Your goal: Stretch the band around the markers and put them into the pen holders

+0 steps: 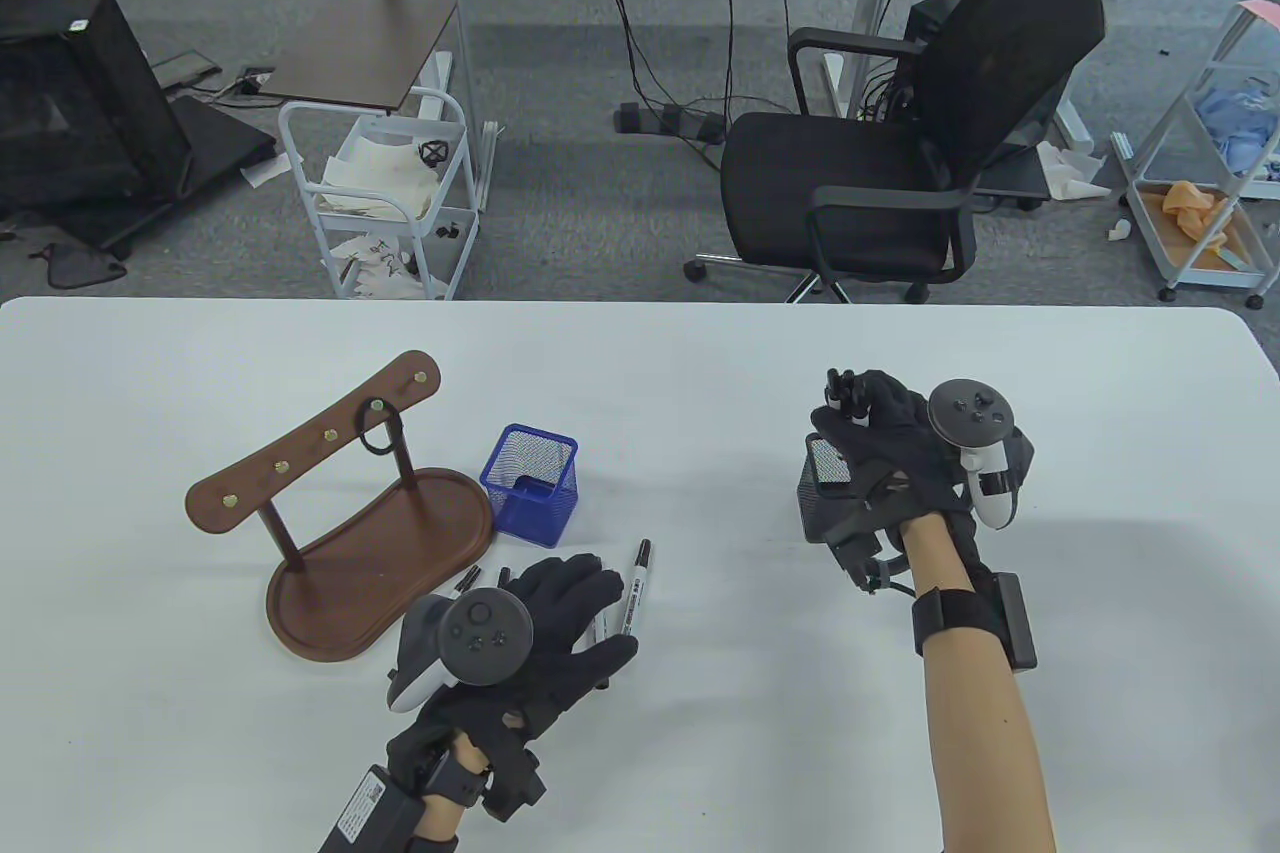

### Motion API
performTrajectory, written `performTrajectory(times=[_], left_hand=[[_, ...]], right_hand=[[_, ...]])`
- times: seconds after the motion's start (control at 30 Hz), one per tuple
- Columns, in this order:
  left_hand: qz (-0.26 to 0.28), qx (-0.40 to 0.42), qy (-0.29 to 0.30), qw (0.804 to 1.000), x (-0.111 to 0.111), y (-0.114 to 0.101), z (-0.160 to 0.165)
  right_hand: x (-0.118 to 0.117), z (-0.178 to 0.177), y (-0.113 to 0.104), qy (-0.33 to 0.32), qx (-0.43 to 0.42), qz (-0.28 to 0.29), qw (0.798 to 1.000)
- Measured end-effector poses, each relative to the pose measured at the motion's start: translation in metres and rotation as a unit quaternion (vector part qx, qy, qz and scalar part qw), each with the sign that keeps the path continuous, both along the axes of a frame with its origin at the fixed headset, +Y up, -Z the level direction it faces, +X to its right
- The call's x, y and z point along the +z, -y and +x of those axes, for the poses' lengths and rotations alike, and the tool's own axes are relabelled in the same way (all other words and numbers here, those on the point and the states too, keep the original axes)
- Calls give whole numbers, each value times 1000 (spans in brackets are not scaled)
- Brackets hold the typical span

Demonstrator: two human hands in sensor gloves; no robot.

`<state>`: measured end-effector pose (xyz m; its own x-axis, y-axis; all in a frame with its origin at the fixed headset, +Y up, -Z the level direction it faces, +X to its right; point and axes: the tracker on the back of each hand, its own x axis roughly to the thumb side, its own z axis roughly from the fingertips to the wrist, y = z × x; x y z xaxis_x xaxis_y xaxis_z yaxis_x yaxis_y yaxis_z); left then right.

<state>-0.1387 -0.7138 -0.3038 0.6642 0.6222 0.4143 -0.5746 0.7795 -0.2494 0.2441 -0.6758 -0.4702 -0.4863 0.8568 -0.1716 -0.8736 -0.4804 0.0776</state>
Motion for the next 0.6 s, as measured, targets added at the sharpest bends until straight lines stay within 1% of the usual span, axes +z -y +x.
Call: performTrajectory(times=[0.33,0.6], left_hand=[[0,0,1,1000,-1,1,0],[-2,0,1,1000,-1,1,0]], right_hand=[[0,0,12,-9,53,-32,998],[1,-1,15,-3,75,-50,996]])
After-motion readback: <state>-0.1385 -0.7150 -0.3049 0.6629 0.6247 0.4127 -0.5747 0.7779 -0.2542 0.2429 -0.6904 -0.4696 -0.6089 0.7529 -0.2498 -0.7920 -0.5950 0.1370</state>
